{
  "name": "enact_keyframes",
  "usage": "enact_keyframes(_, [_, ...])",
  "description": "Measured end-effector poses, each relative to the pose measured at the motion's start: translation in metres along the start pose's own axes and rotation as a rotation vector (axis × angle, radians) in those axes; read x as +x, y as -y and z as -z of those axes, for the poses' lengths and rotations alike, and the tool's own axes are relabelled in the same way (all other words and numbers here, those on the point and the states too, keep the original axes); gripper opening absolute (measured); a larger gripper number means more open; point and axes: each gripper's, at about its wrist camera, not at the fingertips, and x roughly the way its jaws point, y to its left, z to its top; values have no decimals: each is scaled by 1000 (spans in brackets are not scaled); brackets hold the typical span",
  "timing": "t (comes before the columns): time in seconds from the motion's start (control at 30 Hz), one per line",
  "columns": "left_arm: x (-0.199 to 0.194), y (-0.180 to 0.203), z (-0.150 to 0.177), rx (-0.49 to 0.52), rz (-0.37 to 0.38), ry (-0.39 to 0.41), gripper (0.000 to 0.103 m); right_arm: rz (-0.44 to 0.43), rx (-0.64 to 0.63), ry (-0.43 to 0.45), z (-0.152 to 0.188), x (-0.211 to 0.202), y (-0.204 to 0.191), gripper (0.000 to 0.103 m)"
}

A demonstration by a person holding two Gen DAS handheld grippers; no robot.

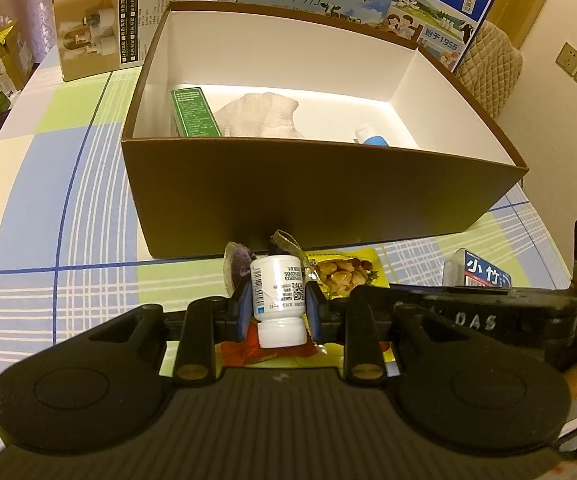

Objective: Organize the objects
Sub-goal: 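Close the right gripper on the yellow snack bag while the left holds the pill bottle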

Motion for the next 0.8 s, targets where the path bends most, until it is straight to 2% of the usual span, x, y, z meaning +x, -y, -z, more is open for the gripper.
enact_keyframes(0.2, [2,-3,1,-7,-10,-6,23,22,-72,1,6,13,-9,28])
enact_keyframes(0.33, [3,-4,1,-7,-10,-6,23,-17,-21,-15,2,10,-4,12])
enact_keyframes(0.5, [2,-4,1,-10,-13,-3,23,-41,21,-27,-3,4,-3,8])
enact_keyframes(0.53, [1,-4,1,-11,-14,-2,23,-45,24,-27,-4,2,-4,0])
enact_keyframes(0.8, [-3,-2,0,-7,-15,10,23,3,-21,-46,-11,-16,-12,0])
